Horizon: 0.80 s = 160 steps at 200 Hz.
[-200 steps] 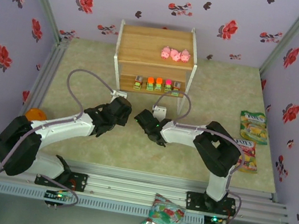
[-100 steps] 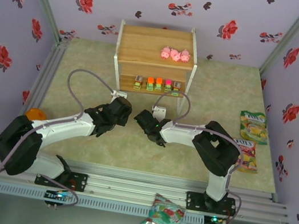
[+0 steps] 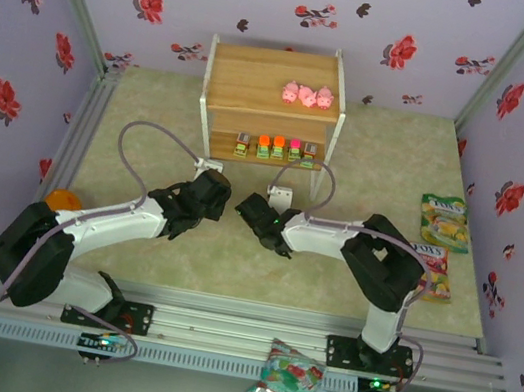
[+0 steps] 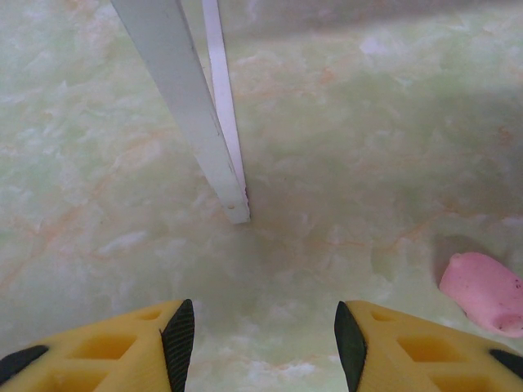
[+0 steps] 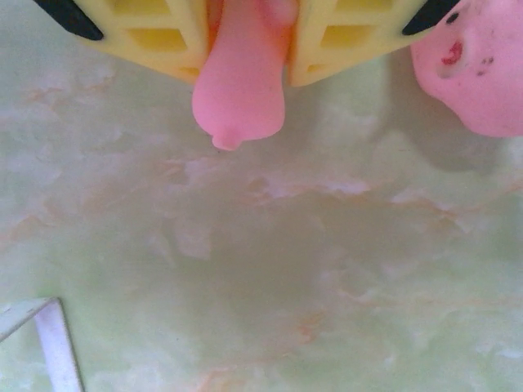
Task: Place and organize the plastic toys onto the shelf
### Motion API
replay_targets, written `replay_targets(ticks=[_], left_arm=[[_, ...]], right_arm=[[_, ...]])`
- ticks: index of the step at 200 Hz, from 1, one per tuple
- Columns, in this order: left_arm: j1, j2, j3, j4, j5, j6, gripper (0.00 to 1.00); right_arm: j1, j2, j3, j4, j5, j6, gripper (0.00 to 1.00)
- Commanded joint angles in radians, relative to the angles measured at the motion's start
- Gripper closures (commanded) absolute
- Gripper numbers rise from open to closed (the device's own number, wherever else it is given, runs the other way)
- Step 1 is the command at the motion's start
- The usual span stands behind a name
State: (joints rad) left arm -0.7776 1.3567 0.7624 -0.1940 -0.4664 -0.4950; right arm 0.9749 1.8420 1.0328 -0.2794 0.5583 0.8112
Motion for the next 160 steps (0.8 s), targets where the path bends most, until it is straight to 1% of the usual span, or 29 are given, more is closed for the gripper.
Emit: replay_targets(ticks=[1,81,160], left_arm=[[0.011,0.008,0.011,0.013,0.006,-0.016,0.47],[0.009,0.021,0.015,0.018,0.027,-0.016,0.47],[0.01,0.022,0.012,0.034,0.062,-0.011,0.47]], right_arm=[[0.019,-0.066,-0.017,-0.057,0.057,-0.007,0.76],[0.058,-0.25,-0.006,-0.165,0.084,-0.014,0.78],[0.114,-0.382,0.145,-0.29,0.141,-0.074,0.79]])
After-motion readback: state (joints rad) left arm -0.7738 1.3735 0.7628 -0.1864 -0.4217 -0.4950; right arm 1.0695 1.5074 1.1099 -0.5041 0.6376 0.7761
